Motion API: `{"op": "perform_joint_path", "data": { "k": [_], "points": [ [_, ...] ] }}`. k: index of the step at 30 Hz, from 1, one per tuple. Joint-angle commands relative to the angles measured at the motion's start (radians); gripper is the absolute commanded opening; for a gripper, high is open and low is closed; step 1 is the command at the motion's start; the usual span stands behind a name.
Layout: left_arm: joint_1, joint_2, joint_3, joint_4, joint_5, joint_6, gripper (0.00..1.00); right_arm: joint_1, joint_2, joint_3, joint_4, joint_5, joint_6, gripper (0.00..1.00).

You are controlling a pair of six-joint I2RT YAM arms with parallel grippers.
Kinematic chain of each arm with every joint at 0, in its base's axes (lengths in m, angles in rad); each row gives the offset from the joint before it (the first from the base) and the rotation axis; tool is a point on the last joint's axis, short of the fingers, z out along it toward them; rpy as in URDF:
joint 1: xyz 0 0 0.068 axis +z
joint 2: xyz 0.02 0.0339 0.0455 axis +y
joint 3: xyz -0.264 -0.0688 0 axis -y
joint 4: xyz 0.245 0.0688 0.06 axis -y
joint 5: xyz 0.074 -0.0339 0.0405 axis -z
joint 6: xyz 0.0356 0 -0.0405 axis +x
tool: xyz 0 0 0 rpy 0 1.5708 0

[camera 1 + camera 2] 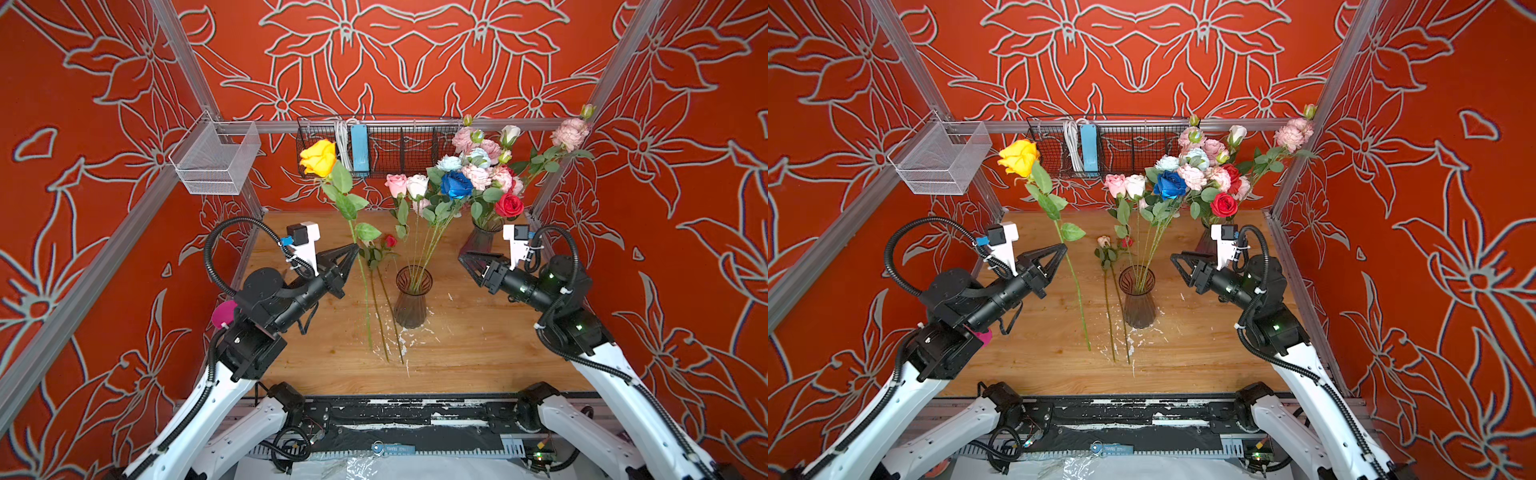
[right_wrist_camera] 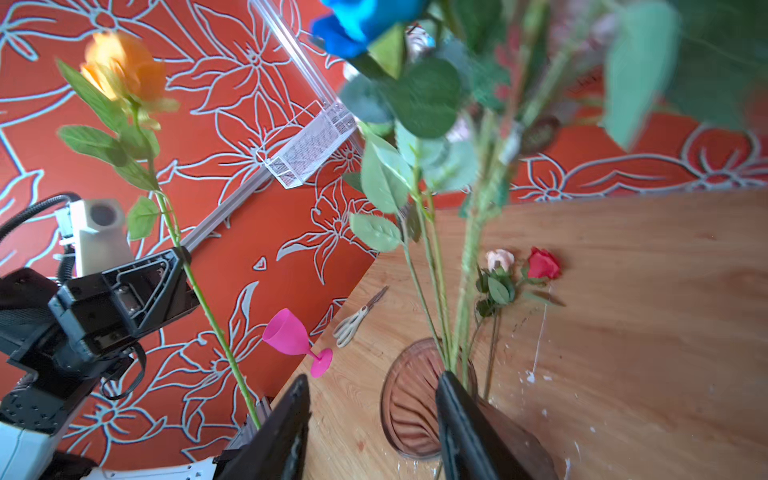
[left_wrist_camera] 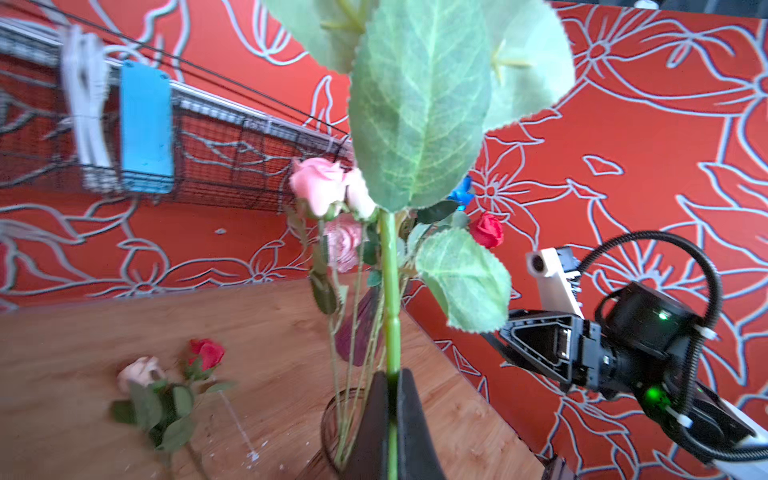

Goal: Arrange the flowers into the vase
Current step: 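Lift the yellow rose with the left gripper while the right gripper reaches toward the vase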

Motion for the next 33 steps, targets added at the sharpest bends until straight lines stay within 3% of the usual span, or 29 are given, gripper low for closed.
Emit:
{"op": "perform_joint_path", "data": {
  "k": [1,9,16,25,29,32,33],
  "points": [
    [-0.083,0.093,0.114,0.058,-0.001,0.057,0.0,0.072,0.042,0.097,-0.017,0.044,-0.079,0.52],
    [-0.226,0.295,0.278,0.062,-0.023,0.074,0.0,0.222,0.107,0.191,-0.037,0.047,-0.182,0.55],
    [-0.273,0.363,0.304,0.081,-0.037,0.079,0.0,0.233,0.138,0.206,-0.038,0.005,-0.213,0.55],
    [-0.289,0.393,0.325,0.072,-0.047,0.084,0.0,0.234,0.128,0.188,-0.057,0.008,-0.22,0.44],
    [-0.29,0.403,0.306,0.111,-0.036,0.073,0.0,0.234,0.15,0.189,-0.025,-0.011,-0.195,0.3],
    [-0.29,0.41,0.304,0.124,-0.028,0.073,0.0,0.236,0.165,0.201,-0.01,-0.009,-0.183,0.07],
    [-0.289,0.411,0.303,0.127,-0.025,0.075,0.0,0.236,0.168,0.203,-0.008,-0.009,-0.184,0.04]
  ]
}}
